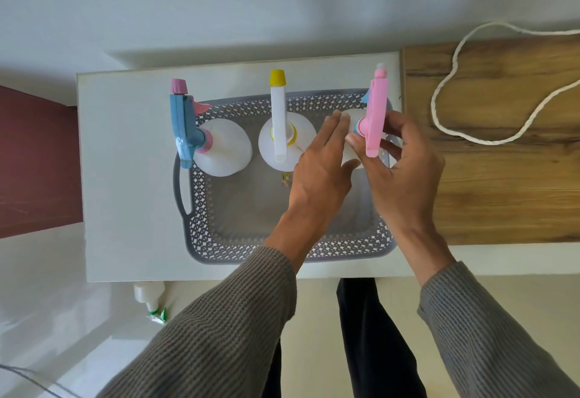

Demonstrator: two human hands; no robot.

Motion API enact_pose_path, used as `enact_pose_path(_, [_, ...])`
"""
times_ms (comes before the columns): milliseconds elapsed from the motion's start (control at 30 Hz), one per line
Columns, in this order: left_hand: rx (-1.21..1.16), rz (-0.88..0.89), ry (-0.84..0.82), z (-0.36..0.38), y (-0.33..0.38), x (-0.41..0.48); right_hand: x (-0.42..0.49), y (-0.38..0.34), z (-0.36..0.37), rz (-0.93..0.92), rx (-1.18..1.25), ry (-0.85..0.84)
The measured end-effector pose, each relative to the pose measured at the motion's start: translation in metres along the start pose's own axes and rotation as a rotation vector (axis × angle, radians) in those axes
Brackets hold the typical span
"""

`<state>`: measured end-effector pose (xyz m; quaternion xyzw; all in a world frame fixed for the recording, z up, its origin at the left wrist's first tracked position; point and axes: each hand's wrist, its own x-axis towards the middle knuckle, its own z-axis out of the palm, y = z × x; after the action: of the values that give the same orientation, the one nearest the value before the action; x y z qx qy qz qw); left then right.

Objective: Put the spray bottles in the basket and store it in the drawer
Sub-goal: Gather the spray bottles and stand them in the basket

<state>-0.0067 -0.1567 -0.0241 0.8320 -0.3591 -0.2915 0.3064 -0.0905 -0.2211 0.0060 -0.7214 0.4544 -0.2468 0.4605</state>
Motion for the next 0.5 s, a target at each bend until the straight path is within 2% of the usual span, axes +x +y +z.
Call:
enact_pose_path(300, [-0.062, 0.001, 0.050, -0.004, 0.001, -0.019, -0.004, -0.001, -0.006, 0.032, -0.063, -0.049])
enact_pose_path(500, [0.010, 0.031, 0.126, -0.013, -0.002, -0.068, -0.040, -0.007, -0.012, 0.083, -0.206, 0.034])
